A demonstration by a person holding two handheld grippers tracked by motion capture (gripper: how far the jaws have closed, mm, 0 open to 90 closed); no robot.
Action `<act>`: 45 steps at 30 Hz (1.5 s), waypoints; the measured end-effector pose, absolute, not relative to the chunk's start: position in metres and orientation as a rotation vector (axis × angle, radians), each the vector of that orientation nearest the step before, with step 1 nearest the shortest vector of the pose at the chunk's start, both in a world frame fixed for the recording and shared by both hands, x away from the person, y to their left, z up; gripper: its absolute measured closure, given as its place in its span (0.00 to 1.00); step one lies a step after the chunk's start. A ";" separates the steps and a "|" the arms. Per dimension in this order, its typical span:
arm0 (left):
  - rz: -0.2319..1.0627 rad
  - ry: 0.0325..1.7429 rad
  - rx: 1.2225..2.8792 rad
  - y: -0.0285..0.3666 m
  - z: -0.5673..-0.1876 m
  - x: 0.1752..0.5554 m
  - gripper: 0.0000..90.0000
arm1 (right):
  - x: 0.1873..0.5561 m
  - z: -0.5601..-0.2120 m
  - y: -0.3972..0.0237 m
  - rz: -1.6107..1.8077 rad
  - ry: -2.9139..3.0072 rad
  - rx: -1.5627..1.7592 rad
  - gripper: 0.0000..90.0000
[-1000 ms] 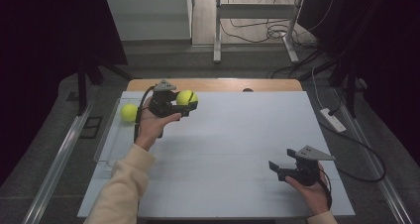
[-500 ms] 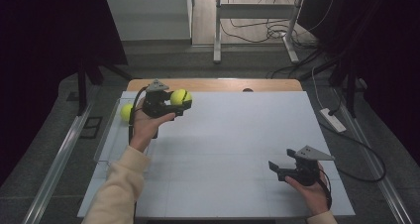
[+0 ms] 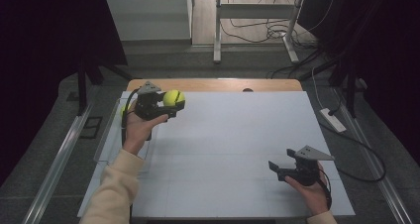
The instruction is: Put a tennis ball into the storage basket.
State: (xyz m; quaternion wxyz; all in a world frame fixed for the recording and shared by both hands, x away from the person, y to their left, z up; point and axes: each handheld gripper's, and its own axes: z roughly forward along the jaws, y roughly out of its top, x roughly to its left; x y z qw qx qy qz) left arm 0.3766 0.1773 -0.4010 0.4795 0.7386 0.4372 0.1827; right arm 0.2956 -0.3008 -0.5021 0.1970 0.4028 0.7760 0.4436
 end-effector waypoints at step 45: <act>0.501 1.167 1.725 0.225 -0.400 0.362 0.30 | 0.296 -0.502 -0.301 1.246 2.169 1.137 0.13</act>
